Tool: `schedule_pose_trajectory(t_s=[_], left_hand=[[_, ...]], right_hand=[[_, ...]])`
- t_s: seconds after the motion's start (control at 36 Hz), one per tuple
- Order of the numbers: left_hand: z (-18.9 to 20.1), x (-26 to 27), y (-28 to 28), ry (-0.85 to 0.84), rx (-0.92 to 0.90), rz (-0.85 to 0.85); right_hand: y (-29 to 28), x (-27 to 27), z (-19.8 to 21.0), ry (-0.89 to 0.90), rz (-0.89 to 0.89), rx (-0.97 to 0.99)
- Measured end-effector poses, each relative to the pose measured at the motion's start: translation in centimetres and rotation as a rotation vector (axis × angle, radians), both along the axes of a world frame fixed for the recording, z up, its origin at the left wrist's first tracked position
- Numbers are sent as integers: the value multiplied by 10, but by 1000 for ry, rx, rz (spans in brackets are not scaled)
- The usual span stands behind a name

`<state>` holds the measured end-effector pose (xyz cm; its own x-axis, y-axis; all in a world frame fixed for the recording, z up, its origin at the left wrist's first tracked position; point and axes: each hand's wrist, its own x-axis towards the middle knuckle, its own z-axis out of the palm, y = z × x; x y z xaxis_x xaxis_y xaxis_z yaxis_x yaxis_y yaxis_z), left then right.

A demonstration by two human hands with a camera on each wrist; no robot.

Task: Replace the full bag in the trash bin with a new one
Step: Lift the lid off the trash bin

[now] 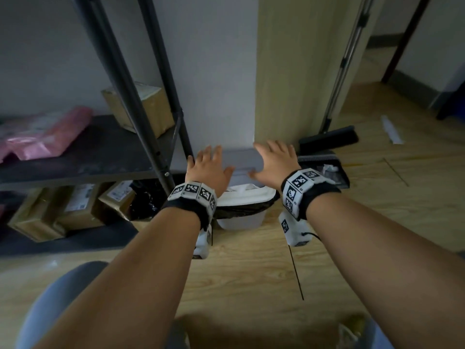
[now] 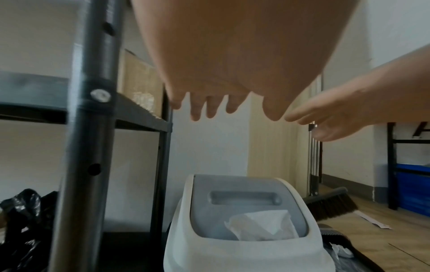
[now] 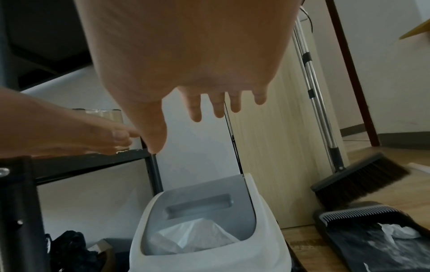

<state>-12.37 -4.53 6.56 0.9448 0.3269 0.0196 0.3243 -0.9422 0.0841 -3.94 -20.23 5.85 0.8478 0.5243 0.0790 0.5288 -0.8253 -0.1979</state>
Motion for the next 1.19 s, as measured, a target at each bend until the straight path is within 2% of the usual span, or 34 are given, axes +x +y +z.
schedule_pose_trajectory(t_s=[0.28,0.47,0.72,0.81,0.92,1.06,1.19], left_hand=[[-41,-7,3,23,-92,64],[-73,11,20,57,-154,115],[-96,53,16,108,-390,383],[-103,59,17,114,-440,485],[-113,58,18,13,-435,480],[-114,60,26,109,-456,550],[-123,58,36,118,-603,597]], right_hand=[[-6,6,-26,35,6,-68],[11,21,-56,119,-75,-42],[21,44,-92,195,-206,101],[20,51,-99,271,-298,185],[15,57,-110,445,-374,195],[18,57,-111,569,-414,259],[17,58,-113,608,-457,291]])
